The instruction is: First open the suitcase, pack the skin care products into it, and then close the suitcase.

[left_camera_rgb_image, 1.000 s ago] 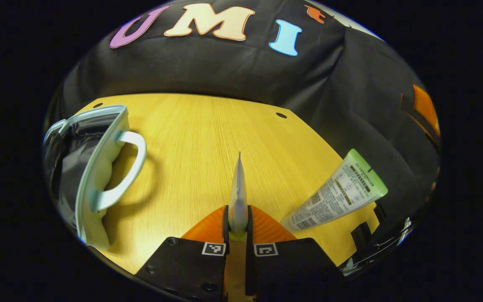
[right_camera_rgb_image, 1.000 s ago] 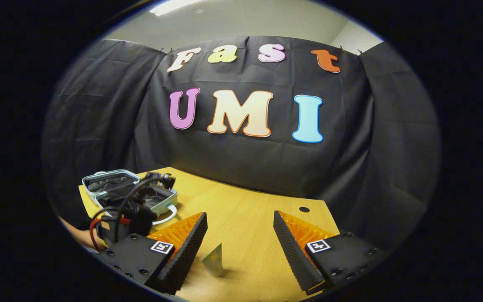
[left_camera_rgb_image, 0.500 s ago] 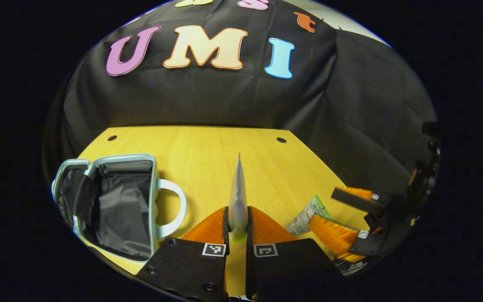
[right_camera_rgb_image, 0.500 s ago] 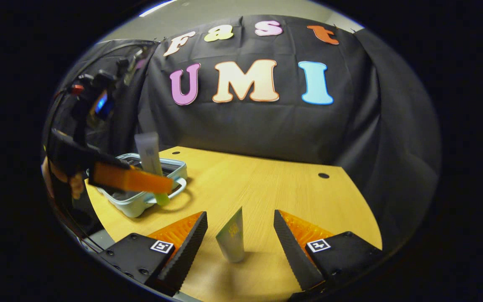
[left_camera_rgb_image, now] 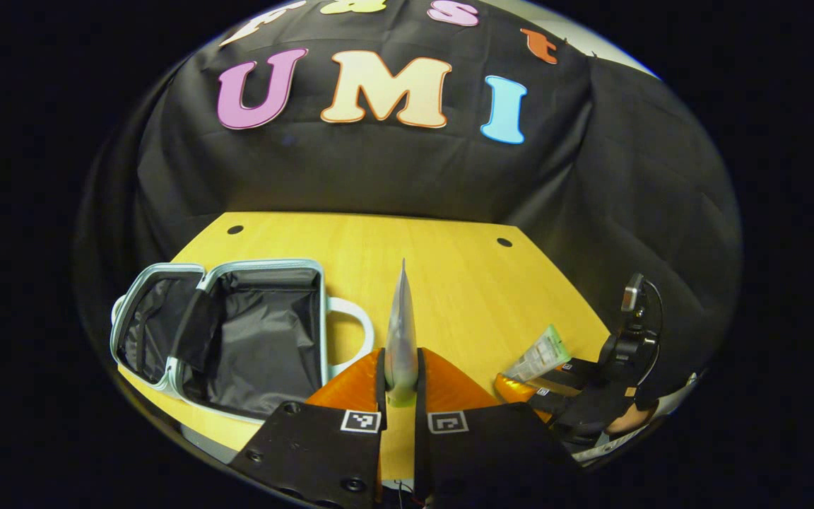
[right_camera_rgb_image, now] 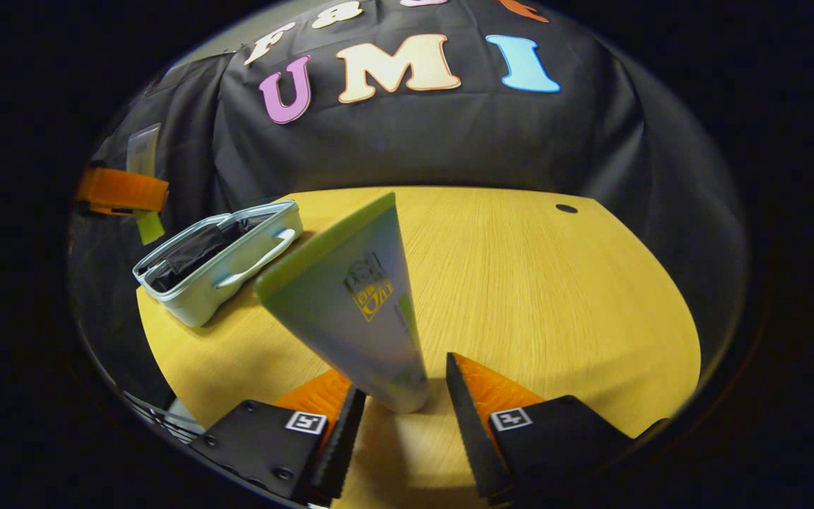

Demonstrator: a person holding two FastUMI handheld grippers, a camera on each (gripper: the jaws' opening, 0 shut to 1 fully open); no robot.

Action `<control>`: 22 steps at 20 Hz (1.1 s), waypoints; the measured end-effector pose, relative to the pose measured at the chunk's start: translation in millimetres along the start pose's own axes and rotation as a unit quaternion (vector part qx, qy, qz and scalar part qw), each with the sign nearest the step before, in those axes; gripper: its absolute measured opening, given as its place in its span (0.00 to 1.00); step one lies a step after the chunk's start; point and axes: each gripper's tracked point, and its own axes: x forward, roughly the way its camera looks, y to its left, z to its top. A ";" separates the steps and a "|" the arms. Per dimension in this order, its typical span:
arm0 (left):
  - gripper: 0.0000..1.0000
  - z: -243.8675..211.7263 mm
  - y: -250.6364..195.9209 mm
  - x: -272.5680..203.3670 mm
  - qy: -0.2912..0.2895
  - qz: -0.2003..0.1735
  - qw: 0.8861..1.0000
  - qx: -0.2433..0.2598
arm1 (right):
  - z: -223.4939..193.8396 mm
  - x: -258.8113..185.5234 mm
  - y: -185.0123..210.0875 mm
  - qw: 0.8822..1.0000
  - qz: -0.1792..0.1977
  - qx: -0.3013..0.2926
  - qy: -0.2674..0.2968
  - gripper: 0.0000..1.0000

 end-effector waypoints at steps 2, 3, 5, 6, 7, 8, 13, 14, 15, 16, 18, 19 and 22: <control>0.10 -8.8 11.5 -1.1 0.008 0.009 1.000 -0.005 | -1.7 2.3 -0.3 1.000 -0.002 -0.012 0.004 0.46; 0.10 -11.9 14.9 -1.9 0.012 0.013 1.000 -0.010 | 2.5 4.4 3.0 1.000 0.001 -0.019 0.008 0.44; 0.10 -17.4 23.6 -0.4 0.019 0.022 0.999 -0.015 | 2.1 3.5 4.5 1.000 0.006 -0.023 0.018 0.38; 0.07 -20.9 30.1 0.5 0.026 0.028 0.999 -0.018 | 4.3 2.4 6.5 1.000 0.011 -0.017 0.020 0.38; 0.10 -21.9 35.6 1.5 0.028 0.031 0.999 -0.020 | 11.1 3.2 10.0 1.000 0.014 -0.009 0.017 0.34; 0.10 -22.3 42.6 1.1 0.030 0.038 0.999 -0.022 | 13.0 1.3 11.8 1.000 0.016 -0.006 0.018 0.37; 0.10 -28.8 99.2 -1.9 0.052 0.079 0.995 -0.014 | 59.9 -8.9 51.1 0.998 0.057 0.003 -0.015 0.37; 0.10 -33.6 111.4 1.0 0.065 0.081 0.994 -0.016 | 68.4 -10.6 62.9 0.998 0.069 0.000 -0.017 0.37; 0.10 -40.8 123.8 1.7 0.086 0.084 0.993 -0.020 | 80.0 -10.8 78.5 0.997 0.081 0.005 -0.021 0.37; 0.10 -46.6 135.7 4.4 0.102 0.083 0.991 -0.018 | 86.2 -12.0 93.3 0.995 0.093 0.016 -0.020 0.37; 0.10 -54.6 157.1 8.8 0.130 0.083 0.988 -0.016 | 94.2 -10.7 131.0 0.992 0.119 0.045 -0.008 0.34; 0.10 -57.7 164.5 11.8 0.140 0.077 0.987 -0.016 | 98.5 -8.6 150.3 0.990 0.129 0.049 -0.005 0.34; 0.10 -75.3 186.3 19.6 0.184 0.059 0.981 -0.010 | 105.7 -2.4 200.7 0.986 0.156 0.051 0.012 0.37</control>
